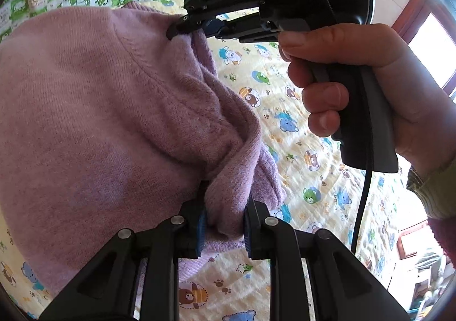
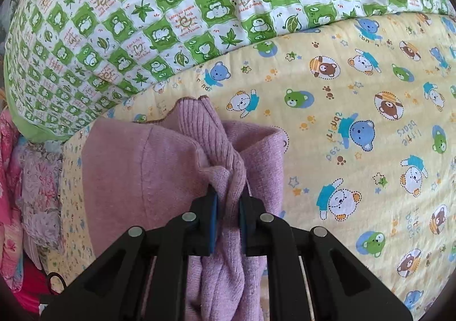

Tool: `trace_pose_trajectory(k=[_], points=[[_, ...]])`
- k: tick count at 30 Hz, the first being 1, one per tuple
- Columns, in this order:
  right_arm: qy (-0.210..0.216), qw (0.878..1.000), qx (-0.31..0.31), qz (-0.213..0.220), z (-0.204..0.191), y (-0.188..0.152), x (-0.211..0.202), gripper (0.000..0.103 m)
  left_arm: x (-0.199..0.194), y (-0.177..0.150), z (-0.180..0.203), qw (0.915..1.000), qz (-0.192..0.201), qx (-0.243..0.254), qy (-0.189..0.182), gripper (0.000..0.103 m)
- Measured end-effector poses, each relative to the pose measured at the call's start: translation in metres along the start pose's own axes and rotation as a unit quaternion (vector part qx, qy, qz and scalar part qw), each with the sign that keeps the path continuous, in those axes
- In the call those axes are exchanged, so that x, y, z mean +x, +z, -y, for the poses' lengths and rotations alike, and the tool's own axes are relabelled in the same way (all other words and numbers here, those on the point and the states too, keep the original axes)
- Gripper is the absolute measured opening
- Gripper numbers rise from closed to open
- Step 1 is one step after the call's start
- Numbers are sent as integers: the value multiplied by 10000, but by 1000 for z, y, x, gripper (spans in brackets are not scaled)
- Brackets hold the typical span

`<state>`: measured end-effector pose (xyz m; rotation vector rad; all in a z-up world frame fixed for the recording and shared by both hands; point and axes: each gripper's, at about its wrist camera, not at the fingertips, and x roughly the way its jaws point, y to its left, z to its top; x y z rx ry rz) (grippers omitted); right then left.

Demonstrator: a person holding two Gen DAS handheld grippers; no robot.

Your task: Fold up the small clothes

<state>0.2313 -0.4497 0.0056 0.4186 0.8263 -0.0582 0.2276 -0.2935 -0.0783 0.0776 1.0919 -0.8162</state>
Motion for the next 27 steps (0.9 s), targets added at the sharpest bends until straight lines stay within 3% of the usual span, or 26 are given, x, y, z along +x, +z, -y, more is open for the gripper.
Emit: trace_pose_trajectory(k=[2, 4, 6, 15, 22, 27], points=[[-95, 9999, 56, -9, 2, 0, 0, 29, 1, 0, -3, 10000, -46, -70, 7, 28], [-192, 9995, 233, 34, 6, -3, -6, 49, -2, -4, 2, 9999, -62, -129, -32, 34], [-80, 9992, 365, 129, 10, -7, -16, 54, -9, -6, 2, 9997, -59, -154, -177, 51], [42, 9987, 455, 227, 3, -56, -62, 55, -63, -33, -5, 9996, 57, -134, -241, 62], [205, 9989, 291, 313, -23, -112, -83, 55, -102, -55, -72, 9949, 243, -942, 280, 65], [280, 9968, -430, 613, -62, -135, -93, 55, -109, -71, -120, 9850, 171, -1645, 491, 65]])
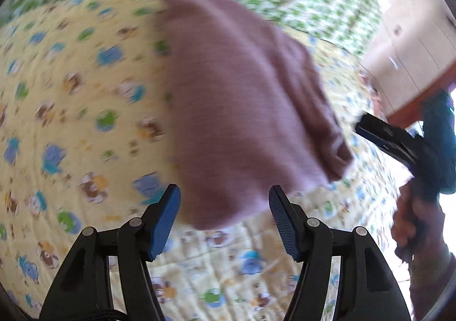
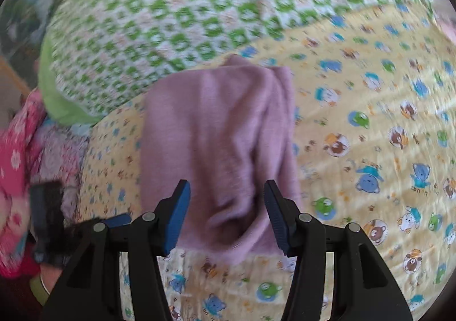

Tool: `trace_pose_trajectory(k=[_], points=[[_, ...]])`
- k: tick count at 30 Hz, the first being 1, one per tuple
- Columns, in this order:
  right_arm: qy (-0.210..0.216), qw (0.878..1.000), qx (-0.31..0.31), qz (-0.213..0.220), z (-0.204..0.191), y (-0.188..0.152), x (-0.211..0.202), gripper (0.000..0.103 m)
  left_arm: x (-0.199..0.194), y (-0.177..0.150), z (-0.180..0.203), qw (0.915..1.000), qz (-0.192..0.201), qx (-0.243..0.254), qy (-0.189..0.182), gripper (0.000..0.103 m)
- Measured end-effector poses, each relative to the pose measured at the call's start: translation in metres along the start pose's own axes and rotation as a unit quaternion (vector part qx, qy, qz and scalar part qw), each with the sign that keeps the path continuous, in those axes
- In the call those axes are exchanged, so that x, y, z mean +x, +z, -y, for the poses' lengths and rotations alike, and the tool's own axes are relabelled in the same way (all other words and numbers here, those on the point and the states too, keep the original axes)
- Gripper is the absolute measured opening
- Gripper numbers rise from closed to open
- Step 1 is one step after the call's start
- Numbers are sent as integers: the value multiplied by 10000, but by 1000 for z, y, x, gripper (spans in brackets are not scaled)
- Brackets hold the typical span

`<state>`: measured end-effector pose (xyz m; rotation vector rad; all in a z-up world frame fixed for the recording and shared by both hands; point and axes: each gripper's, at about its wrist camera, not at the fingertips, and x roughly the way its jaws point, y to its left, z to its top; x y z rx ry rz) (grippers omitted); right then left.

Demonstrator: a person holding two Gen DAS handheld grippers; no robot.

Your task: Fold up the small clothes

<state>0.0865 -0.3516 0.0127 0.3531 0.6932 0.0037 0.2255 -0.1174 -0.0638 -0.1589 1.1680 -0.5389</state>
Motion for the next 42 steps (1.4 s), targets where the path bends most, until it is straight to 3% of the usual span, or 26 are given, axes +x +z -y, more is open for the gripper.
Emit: trace_pose_trajectory(k=[2, 4, 7, 10, 15, 21, 23, 24, 26, 27, 28, 30, 35, 42], points=[[-23, 9994, -287, -187, -11, -4, 9, 55, 3, 4, -15, 9998, -8, -174, -14, 65], [-398, 9969, -494, -464, -14, -7, 24, 55, 8, 5, -24, 9994, -51, -335, -77, 65], [-564, 9956, -357, -656, -2, -11, 37, 51, 17, 12, -32, 9978, -108, -595, -289, 66], [-507, 9952, -3, -837, 20, -15, 41, 11, 26, 17, -31, 9965, -216, -707, -399, 66], [-378, 9960, 584, -557, 55, -20, 12, 6, 38, 24, -21, 9969, -303, -607, -411, 67], [-441, 9917, 875, -837, 75, -38, 27, 6, 66, 17, -10, 9970, -639, -413, -166, 68], [-379, 9931, 853, -712, 71, -35, 21, 8, 62, 17, -9, 9972, -605, -399, -205, 68], [-439, 9933, 821, -681, 70, -32, 19, 15, 59, 18, -9, 9972, -592, -393, -220, 68], [-566, 9931, 785, -658, 67, -27, 15, 40, 50, 20, -12, 9976, -548, -369, -229, 68], [-583, 9934, 806, -571, 66, -22, 14, 60, 46, 22, -12, 9979, -500, -358, -222, 68], [-572, 9937, 846, -458, 66, -18, 11, 71, 41, 26, -13, 9982, -431, -361, -220, 69], [-422, 9940, 997, -180, 70, -5, 6, 73, 33, 33, -15, 9983, -309, -424, -250, 74], [-112, 9944, 1053, -12, 68, 33, 27, 81, 27, 59, -23, 9975, -124, -636, -279, 75], [144, 9950, 945, -296, 68, 67, 77, 82, 37, 87, -21, 9973, -106, -694, -234, 79]])
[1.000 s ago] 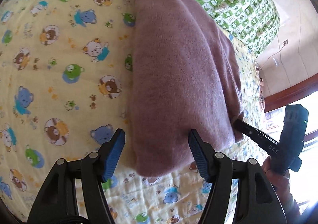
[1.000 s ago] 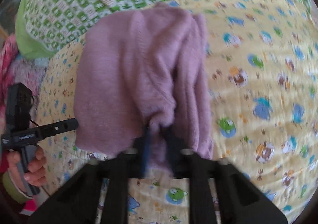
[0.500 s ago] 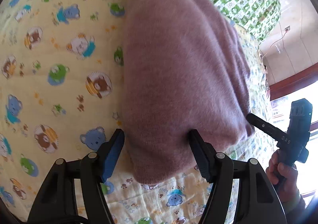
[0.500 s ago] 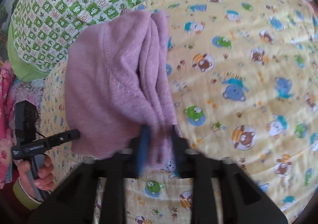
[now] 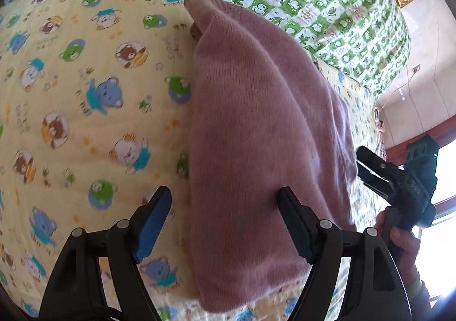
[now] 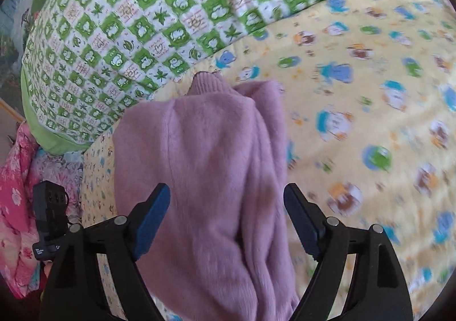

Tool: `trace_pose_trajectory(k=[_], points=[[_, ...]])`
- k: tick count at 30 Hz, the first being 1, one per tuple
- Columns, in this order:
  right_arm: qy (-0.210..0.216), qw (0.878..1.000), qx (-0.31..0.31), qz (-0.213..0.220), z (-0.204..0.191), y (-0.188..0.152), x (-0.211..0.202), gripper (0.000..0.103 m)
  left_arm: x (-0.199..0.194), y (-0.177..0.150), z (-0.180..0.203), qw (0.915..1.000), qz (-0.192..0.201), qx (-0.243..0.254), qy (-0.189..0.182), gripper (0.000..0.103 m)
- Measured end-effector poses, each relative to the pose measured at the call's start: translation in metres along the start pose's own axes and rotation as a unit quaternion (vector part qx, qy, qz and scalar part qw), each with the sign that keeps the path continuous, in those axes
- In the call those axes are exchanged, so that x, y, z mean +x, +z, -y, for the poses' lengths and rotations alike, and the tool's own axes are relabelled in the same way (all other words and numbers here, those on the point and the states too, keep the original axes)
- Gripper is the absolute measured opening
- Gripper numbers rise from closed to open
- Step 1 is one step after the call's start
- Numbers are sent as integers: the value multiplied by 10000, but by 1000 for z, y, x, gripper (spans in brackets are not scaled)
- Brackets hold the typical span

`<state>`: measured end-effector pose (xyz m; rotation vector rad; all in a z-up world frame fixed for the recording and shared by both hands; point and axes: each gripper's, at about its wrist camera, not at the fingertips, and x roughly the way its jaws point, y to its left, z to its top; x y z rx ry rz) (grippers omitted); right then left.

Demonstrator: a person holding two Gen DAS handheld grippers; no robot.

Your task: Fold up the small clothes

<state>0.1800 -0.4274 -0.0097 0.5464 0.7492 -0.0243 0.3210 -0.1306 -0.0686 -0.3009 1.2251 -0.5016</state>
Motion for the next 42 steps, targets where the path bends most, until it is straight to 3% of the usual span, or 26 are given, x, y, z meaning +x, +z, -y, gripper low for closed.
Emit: trace_pose_trajectory(k=[5, 7, 10, 14, 16, 20, 21, 24, 33, 38, 42], points=[[36, 9994, -226, -250, 9, 9, 26, 80, 12, 10, -2, 10000, -35, 1, -5, 80], [174, 9994, -38, -299, 25, 12, 32, 48, 21, 17, -1, 10000, -65, -43, -19, 80], [622, 9968, 410, -299, 47, 15, 32, 44, 33, 23, -5, 9998, -110, -137, -75, 82], [719, 9964, 378, -260, 46, 11, 32, 45, 50, 28, -10, 9987, -173, -408, -249, 88], [726, 9963, 375, -261, 44, 10, 33, 46, 57, 28, -10, 9983, -159, -487, -287, 86], [725, 9964, 292, -326, 37, 11, 39, 44, 60, 26, -1, 9992, -105, -306, -228, 65], [763, 9961, 287, -342, 35, 10, 39, 34, 58, 25, 1, 9993, -88, -280, -248, 56], [817, 9958, 300, -285, 27, 10, 33, 23, 45, 22, 5, 9991, 55, -175, -386, 43], [1545, 9879, 105, -66, -36, -1, 7, 19, -30, -4, 17, 9965, 515, 84, -651, 39], [1838, 9826, -107, -247, -78, -18, 14, 18, -81, -24, -11, 9959, 704, 1, -573, 39], [1938, 9791, -249, -558, -107, -38, 38, 18, -111, -40, -52, 9952, 793, -334, -459, 39]])
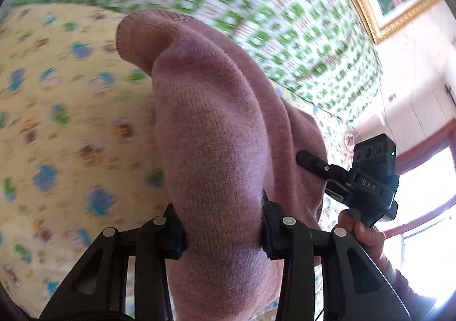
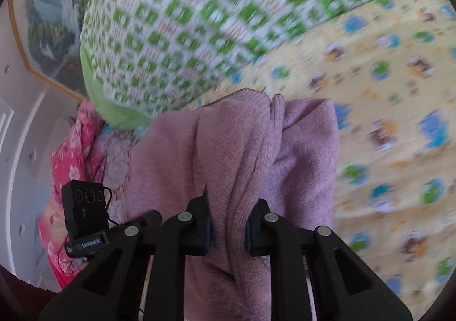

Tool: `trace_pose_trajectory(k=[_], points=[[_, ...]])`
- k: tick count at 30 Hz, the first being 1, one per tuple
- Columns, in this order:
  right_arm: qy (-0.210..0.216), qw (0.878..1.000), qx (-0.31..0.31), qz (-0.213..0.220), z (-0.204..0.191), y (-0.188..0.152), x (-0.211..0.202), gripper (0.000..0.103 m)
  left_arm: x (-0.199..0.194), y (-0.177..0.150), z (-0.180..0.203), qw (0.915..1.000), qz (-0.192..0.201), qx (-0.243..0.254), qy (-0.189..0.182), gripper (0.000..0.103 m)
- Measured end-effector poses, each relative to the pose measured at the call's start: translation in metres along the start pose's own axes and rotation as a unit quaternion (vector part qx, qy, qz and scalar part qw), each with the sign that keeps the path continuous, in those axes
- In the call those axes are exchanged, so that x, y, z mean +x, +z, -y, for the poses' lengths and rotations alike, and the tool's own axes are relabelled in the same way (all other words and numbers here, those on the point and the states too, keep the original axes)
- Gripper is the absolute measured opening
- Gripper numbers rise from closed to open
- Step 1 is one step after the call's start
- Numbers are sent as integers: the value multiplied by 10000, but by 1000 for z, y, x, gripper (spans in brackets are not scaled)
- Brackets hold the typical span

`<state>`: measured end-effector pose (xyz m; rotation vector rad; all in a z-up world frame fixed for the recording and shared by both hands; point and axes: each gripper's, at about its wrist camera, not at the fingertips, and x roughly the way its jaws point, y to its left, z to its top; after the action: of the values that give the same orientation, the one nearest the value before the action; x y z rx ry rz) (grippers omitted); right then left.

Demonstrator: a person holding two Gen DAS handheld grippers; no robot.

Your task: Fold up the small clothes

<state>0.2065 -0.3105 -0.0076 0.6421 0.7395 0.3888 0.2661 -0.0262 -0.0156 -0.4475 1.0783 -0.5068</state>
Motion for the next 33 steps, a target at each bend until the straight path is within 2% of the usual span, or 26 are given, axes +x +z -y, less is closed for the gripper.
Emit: trace_pose_trajectory(k=[6, 10, 14, 17, 21, 23, 24, 26, 27, 28, 30, 33], points=[[-138, 9993, -5, -358, -1, -13, 48, 18, -14, -16, -54, 9986, -53, -455, 277, 38], [-472, 9982, 6, -374, 11, -13, 53, 18, -9, -19, -75, 9975, -50, -626, 318, 39], [-762, 9962, -93, -417, 22, -13, 57, 18, 7, -17, -79, 9972, -99, -582, 452, 48], [-790, 9959, -28, -433, 28, -15, 58, 19, 14, -21, -87, 9969, -172, -565, 521, 56], [-865, 9954, -18, -420, 26, -14, 52, 28, 6, -21, -97, 9966, -202, -637, 490, 60], [-994, 9940, -169, -429, 17, -10, 47, 30, -6, -16, -98, 9968, -119, -535, 588, 62], [-1045, 9933, -304, -400, 10, -7, 43, 31, -9, -13, -97, 9967, -72, -509, 623, 68], [-1063, 9929, -412, -339, 4, -1, 39, 41, -17, 1, -100, 9959, 66, -517, 739, 75], [-1103, 9927, -420, -267, 2, 5, 38, 57, -20, 7, -103, 9957, 102, -536, 752, 75], [-1139, 9925, -412, -192, 1, 9, 37, 68, -21, 15, -108, 9949, 141, -599, 796, 75], [-1136, 9928, -390, -48, 1, 20, 38, 70, -22, 30, -117, 9935, 206, -742, 836, 75], [-1150, 9926, -345, -172, 3, 32, 51, 70, -8, 56, -132, 9915, 121, -1043, 767, 75]])
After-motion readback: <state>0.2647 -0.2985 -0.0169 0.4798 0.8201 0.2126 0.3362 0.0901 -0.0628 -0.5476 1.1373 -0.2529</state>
